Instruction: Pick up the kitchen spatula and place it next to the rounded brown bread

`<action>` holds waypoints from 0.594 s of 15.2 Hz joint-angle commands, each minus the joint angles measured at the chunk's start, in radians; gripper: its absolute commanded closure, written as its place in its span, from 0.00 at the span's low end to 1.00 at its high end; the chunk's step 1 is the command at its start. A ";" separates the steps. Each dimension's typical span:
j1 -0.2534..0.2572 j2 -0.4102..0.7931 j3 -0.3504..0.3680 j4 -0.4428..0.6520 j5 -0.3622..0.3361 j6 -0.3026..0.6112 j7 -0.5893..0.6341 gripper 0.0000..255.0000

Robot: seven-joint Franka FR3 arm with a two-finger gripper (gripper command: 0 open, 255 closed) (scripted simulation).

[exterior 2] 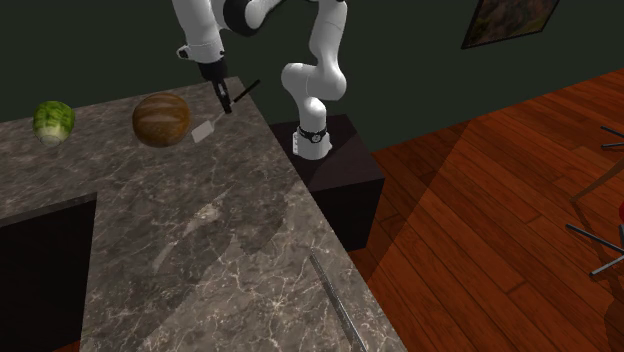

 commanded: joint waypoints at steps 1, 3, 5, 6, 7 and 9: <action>-0.028 -0.022 -0.035 0.001 -0.033 -0.017 -0.047 1.00; -0.054 -0.038 -0.071 0.005 -0.065 -0.030 -0.094 1.00; -0.078 -0.049 -0.109 0.013 -0.096 -0.041 -0.141 1.00; -0.089 -0.053 -0.128 0.019 -0.112 -0.046 -0.165 1.00; -0.099 -0.055 -0.148 0.026 -0.127 -0.050 -0.189 1.00; -0.118 -0.056 -0.188 0.044 -0.156 -0.057 -0.238 1.00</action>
